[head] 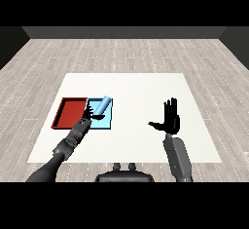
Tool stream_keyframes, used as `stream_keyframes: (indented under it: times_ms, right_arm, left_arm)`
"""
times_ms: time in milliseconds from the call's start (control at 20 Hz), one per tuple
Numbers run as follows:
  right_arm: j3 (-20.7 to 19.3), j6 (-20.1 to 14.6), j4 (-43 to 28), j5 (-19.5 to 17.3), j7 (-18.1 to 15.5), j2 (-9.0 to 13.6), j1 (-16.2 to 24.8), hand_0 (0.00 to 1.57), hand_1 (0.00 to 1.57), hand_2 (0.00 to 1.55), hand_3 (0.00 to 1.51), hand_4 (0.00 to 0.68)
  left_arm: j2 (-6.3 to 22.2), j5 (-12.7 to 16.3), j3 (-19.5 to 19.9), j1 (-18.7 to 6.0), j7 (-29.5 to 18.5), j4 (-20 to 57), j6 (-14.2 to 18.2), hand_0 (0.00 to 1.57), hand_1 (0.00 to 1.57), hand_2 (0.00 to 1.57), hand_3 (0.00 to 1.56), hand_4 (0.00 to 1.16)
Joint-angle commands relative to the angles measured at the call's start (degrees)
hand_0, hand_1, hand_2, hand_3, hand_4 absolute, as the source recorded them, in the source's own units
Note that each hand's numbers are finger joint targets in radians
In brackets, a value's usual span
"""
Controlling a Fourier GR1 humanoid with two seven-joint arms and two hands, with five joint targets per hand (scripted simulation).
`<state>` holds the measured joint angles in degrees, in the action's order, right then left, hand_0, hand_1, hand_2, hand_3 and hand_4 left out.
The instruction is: Pick the blue can and put it in the blue box
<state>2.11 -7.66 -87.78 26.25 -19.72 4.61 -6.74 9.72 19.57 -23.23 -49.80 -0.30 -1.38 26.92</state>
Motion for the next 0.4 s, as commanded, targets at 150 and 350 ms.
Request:
stream_keyframes:
  times_ms: [150, 350]
  right_arm:
    - [-0.17, 0.52, 2.87, -0.84, -1.7, -1.13, -0.58, 0.0, 0.0, 0.0, 0.0, 0.0]
    - [1.33, 1.12, -0.81, -2.19, 0.6, 1.07, 0.99, 0.0, 0.0, 0.0, 0.0, 0.0]
  left_arm:
    - [1.05, 1.98, 3.82, 0.81, -7.98, -3.4, 4.79, 0.0, 0.0, 0.0, 0.0, 0.0]
    - [1.54, 3.7, 6.48, 0.36, -18.35, -8.55, 3.78, 0.0, 0.0, 0.0, 0.0, 0.0]
